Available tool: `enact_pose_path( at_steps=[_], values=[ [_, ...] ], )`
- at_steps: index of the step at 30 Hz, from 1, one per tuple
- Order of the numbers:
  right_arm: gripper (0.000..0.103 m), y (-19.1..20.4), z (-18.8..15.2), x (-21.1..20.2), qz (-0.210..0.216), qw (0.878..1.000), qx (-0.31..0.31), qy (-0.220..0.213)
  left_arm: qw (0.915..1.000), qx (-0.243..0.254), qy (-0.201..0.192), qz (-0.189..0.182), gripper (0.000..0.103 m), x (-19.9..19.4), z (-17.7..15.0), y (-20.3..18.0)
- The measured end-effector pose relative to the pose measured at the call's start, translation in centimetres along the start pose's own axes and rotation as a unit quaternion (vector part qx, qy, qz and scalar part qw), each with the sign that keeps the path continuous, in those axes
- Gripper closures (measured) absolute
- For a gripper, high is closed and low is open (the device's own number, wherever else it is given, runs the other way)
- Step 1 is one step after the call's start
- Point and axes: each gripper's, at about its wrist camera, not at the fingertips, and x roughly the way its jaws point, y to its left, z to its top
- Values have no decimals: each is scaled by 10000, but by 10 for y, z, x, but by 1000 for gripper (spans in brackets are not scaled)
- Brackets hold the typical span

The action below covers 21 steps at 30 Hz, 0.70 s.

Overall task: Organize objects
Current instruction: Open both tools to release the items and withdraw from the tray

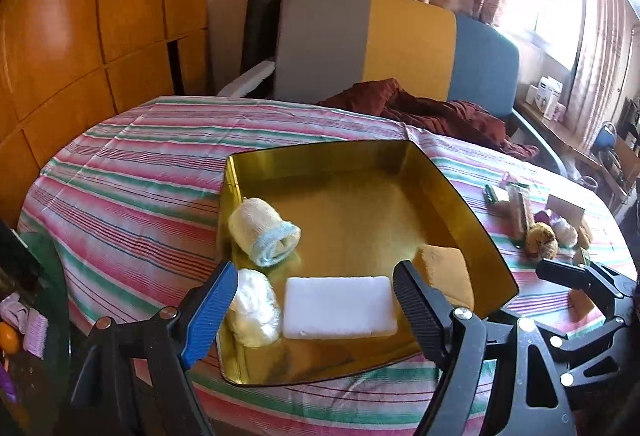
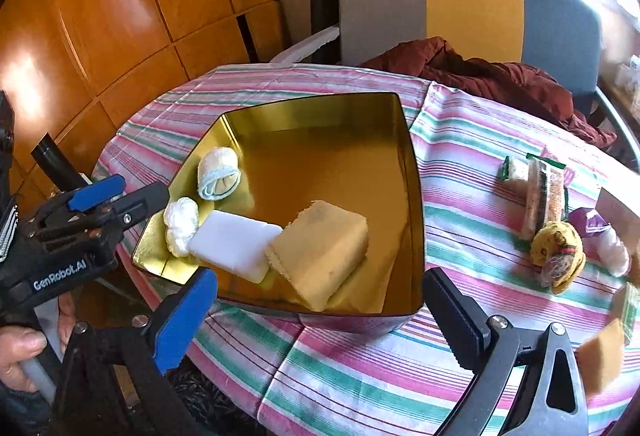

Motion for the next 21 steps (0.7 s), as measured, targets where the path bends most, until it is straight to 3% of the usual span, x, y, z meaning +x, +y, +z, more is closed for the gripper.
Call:
enact_pose_path(
  at_steps=[12,21],
  values=[
    [0,-36,-5,-9,-224,9987,440,-93,9994,167,25,-286,22,-2,4,-16],
    [0,-110,-23,-22,-669,9894,1289,6,9966,426,59,-700,21,-1,16,-39]
  ],
)
